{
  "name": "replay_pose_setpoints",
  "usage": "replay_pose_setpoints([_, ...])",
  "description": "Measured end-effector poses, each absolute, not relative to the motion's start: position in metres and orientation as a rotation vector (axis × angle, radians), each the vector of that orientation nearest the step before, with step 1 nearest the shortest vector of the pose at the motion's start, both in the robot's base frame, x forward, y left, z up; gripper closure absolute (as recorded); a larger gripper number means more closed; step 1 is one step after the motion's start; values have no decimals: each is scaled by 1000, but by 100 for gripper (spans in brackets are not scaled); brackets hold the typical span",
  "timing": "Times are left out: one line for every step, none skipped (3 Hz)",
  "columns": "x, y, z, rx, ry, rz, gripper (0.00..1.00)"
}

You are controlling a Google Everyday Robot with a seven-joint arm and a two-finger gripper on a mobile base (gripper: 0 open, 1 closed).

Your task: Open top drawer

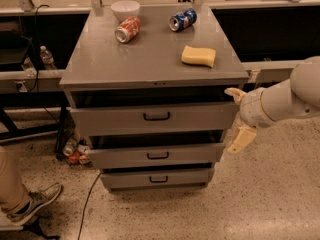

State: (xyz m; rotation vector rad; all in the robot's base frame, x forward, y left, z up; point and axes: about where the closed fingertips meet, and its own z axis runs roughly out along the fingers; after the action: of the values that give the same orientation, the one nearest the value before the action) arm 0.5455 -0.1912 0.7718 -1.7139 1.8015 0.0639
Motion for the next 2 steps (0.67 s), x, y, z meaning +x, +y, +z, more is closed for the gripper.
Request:
replay_pose_setpoints([576,-192,720,-1793,1764,4,0])
replay_pose_setpoints([576,-192,720,-1794,1764,3,0])
